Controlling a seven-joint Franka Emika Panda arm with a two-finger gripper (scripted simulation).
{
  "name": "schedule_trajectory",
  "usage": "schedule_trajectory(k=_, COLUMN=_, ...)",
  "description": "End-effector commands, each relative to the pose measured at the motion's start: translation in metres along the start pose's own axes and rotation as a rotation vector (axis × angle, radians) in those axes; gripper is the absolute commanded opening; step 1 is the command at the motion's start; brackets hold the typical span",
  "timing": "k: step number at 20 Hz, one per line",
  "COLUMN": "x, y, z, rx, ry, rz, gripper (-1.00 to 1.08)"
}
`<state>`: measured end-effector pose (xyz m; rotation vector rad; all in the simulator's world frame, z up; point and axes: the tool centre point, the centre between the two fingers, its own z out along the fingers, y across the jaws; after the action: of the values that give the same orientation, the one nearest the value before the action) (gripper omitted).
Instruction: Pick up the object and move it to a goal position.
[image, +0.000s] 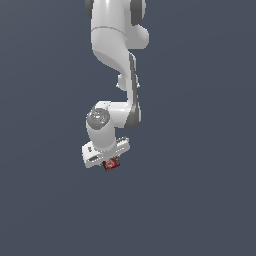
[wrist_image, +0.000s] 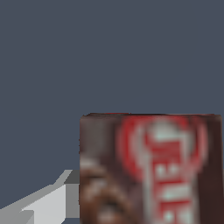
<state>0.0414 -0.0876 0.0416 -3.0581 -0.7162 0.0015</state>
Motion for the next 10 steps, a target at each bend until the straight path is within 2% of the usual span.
schedule_trajectory(k=1, x=-0.002, y=-0.004, z=-0.014, rx=-0.001, ry=0.001, rz=0.0, gripper=-1.0)
schedule_trajectory(k=10, x=-0.012, y=-0.03, z=-0.092, rx=-0.002, ry=0.0, rz=0.0, gripper=-1.0)
